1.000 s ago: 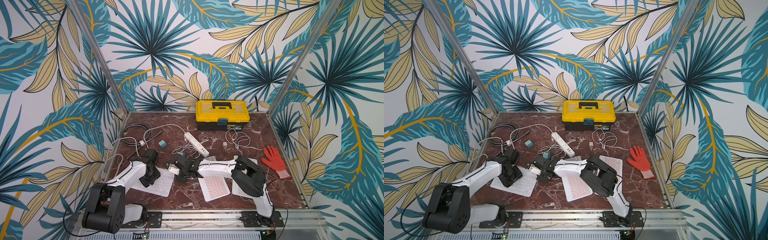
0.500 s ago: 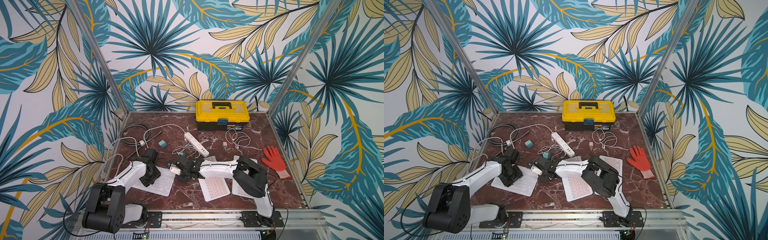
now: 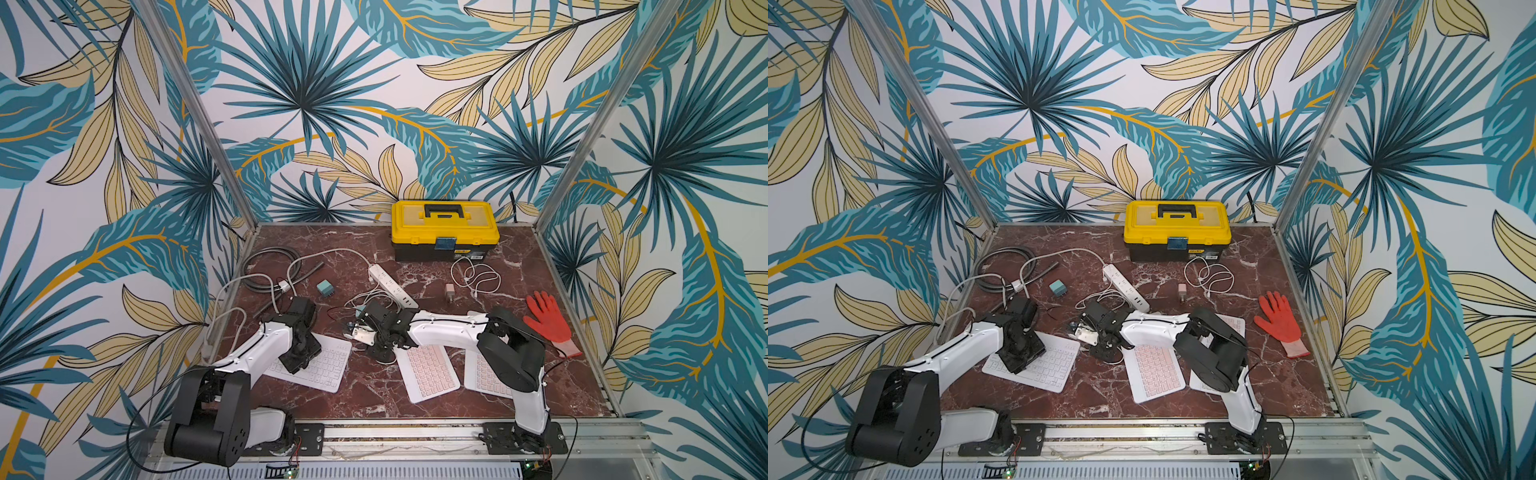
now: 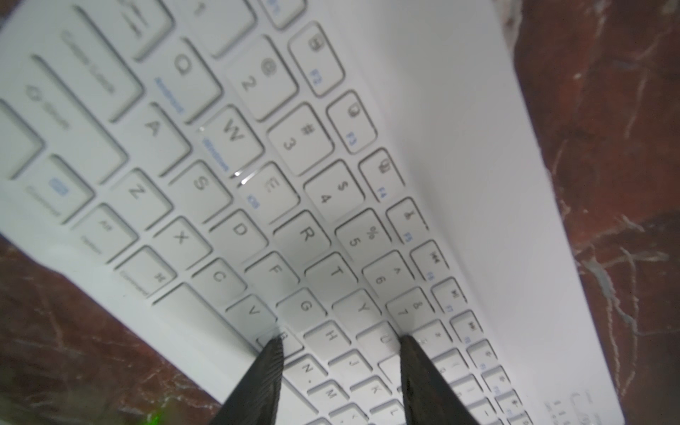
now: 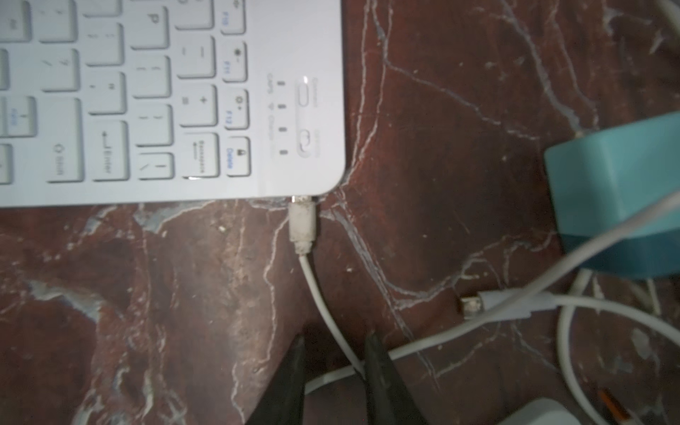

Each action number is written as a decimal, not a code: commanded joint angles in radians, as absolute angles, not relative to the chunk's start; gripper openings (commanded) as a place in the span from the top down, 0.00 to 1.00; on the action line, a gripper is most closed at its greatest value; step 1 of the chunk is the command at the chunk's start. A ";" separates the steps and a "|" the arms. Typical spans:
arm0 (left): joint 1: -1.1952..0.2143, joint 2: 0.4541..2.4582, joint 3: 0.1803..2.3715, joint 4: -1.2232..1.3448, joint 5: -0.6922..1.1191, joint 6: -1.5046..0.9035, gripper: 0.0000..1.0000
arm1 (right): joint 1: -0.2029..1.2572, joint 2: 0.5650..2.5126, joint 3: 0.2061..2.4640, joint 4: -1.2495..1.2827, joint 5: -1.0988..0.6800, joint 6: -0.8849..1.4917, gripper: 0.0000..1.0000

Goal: Unplug the wireless keyboard
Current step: Remove the power cord from the keyboard.

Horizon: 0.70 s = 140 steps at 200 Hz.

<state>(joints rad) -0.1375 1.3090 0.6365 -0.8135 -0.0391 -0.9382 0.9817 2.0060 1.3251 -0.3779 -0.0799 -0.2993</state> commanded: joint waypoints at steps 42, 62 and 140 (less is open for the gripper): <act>-0.121 1.347 0.589 -0.808 -0.079 -0.930 0.48 | 0.998 1.996 1.346 -0.354 -0.204 -0.224 0.57; -0.121 1.347 0.589 -0.806 -0.080 -0.931 0.48 | 1.003 2.038 1.372 -0.346 -0.185 -0.212 0.57; -0.121 1.347 0.589 -0.808 -0.076 -0.928 0.48 | 1.006 2.130 1.443 -0.331 -0.101 -0.207 0.58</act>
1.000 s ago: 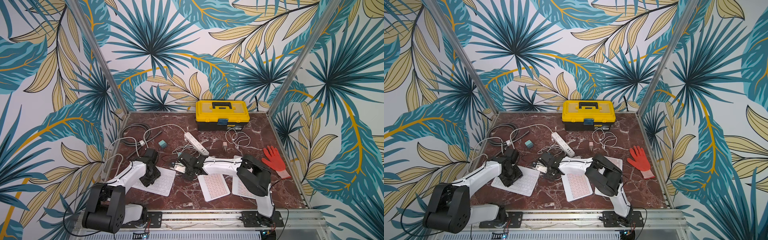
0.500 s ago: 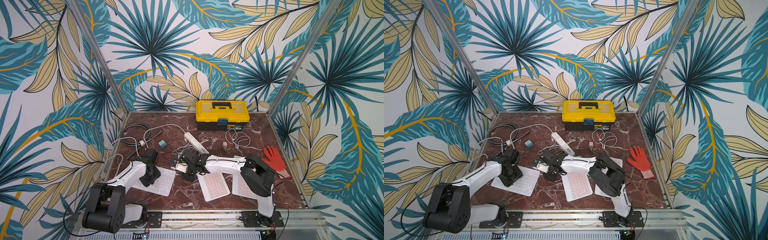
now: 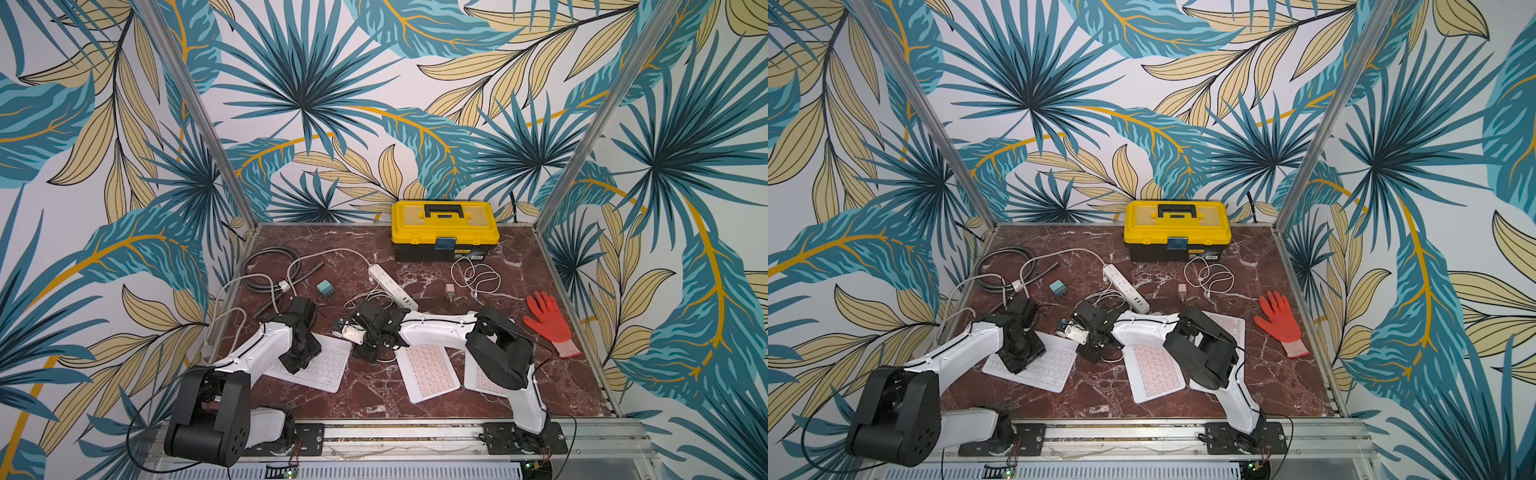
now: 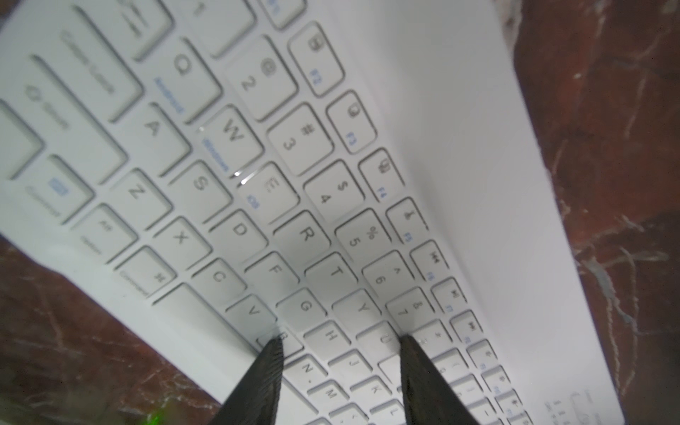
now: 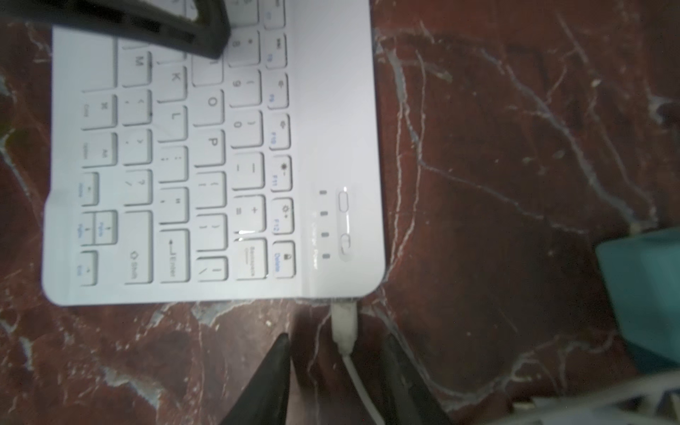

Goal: Unplug the wireless keyboard
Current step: Remove the power cord from the keyboard.

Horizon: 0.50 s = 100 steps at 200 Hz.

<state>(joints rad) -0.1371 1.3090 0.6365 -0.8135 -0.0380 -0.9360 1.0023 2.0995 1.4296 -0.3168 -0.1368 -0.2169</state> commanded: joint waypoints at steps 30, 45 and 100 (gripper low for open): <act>-0.121 1.351 0.591 -0.805 -0.080 -0.926 0.48 | 1.012 2.154 1.451 -0.348 -0.103 -0.214 0.65; -0.121 1.354 0.592 -0.807 -0.078 -0.923 0.47 | 1.020 2.169 1.450 -0.366 -0.095 -0.225 0.71; -0.121 1.356 0.594 -0.807 -0.080 -0.925 0.47 | 1.054 2.218 1.480 -0.437 -0.091 -0.183 0.85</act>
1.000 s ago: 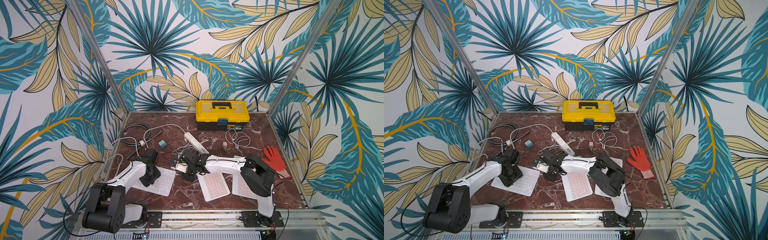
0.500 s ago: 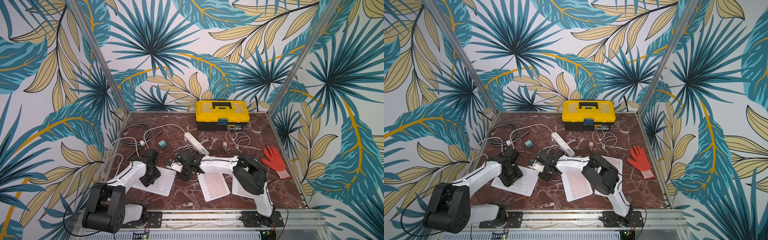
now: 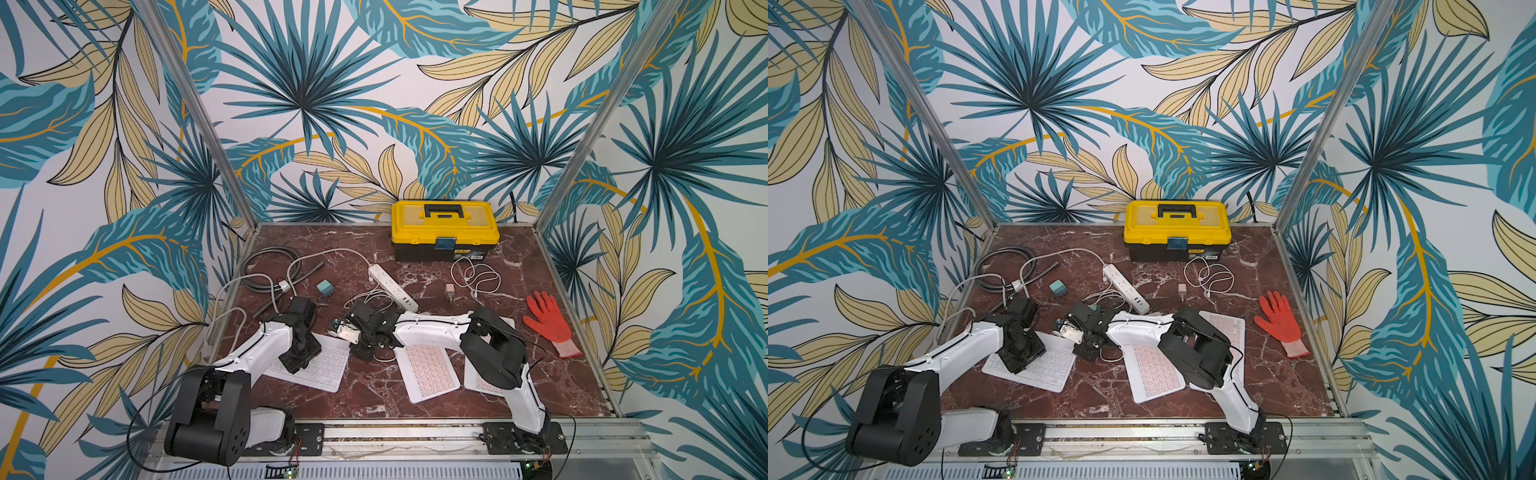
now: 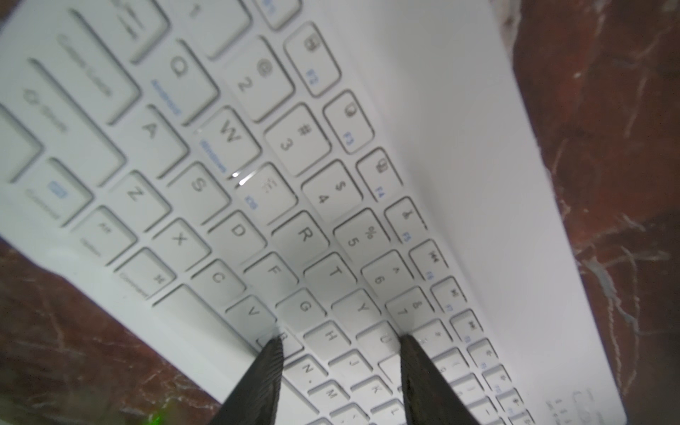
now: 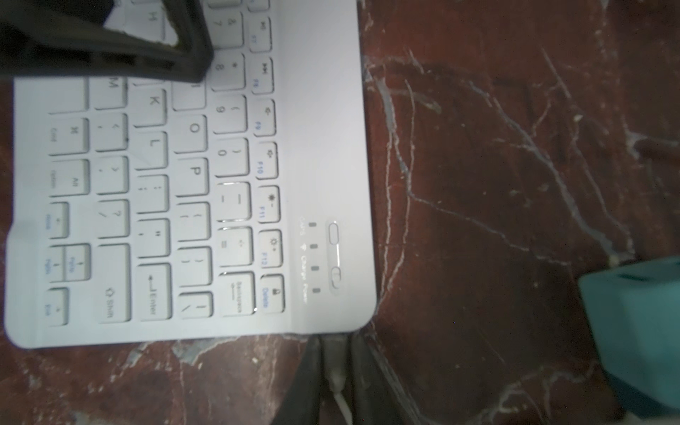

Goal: Unplug the wireless keyboard
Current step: Remove the power cord from the keyboard.

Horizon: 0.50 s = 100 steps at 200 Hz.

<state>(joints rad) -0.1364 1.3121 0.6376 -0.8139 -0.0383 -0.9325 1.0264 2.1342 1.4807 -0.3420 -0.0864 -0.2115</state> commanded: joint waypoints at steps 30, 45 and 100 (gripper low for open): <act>-0.121 1.353 0.592 -0.807 -0.081 -0.928 0.47 | 1.055 2.228 1.495 -0.503 -0.037 -0.179 0.90; -0.120 1.353 0.592 -0.808 -0.080 -0.928 0.47 | 1.055 2.230 1.516 -0.558 0.014 -0.190 0.92; -0.121 1.349 0.589 -0.809 -0.080 -0.933 0.48 | 1.054 2.218 1.518 -0.676 0.100 -0.249 0.93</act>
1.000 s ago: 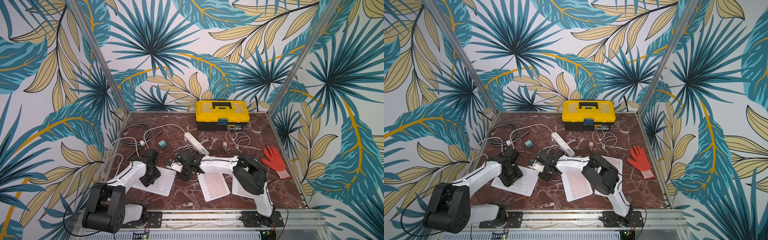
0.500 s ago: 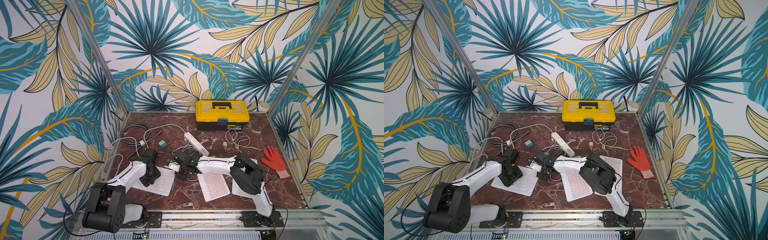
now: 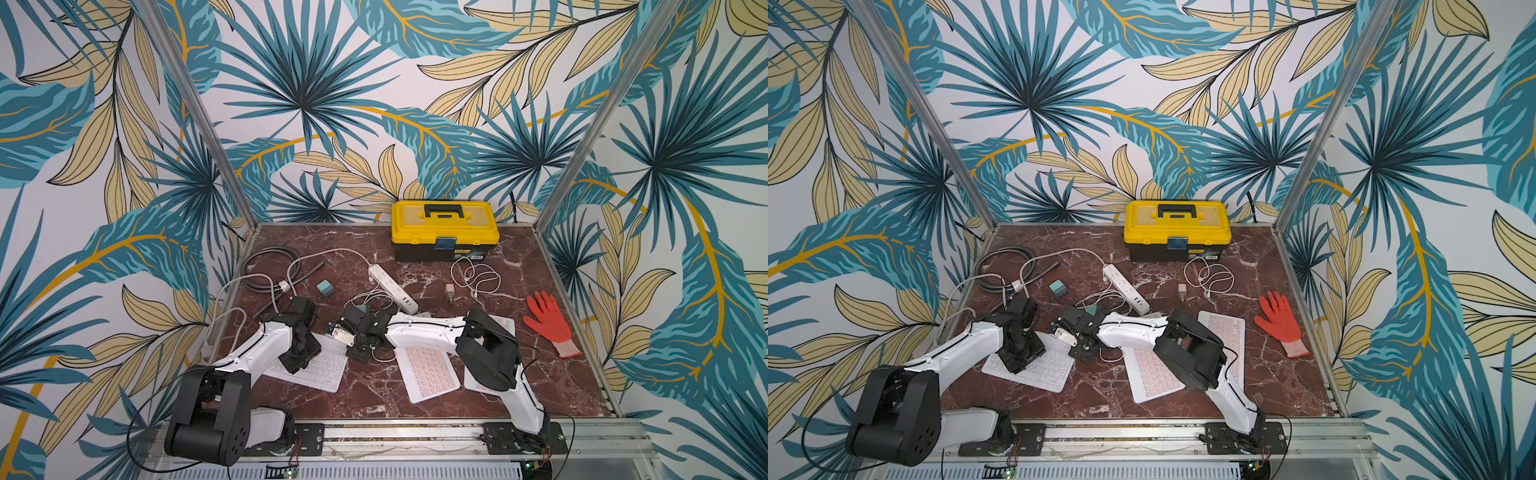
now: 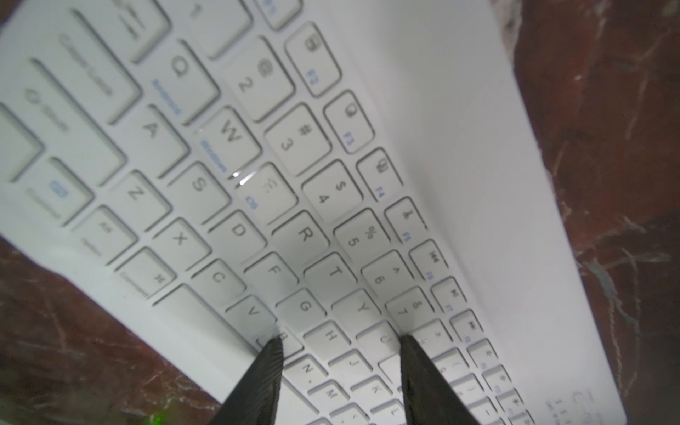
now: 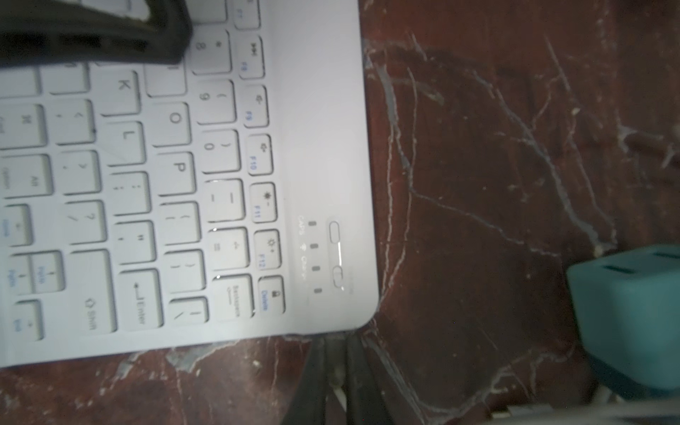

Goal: Unplug the wireless keyboard
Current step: Remove the power cord from the keyboard, then reset both arms

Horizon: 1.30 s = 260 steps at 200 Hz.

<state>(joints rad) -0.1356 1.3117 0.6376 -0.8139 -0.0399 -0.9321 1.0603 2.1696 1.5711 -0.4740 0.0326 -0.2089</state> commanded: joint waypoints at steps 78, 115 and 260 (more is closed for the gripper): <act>-0.121 1.333 0.578 -0.808 -0.077 -0.936 0.49 | 1.031 2.158 1.490 -0.689 0.065 -0.135 0.94; -0.121 1.335 0.578 -0.809 -0.077 -0.936 0.49 | 1.031 2.140 1.500 -0.715 0.068 -0.100 0.93; -0.172 1.135 0.781 -0.792 -0.091 -0.757 0.38 | 0.848 1.795 1.329 -0.393 -0.218 0.065 0.48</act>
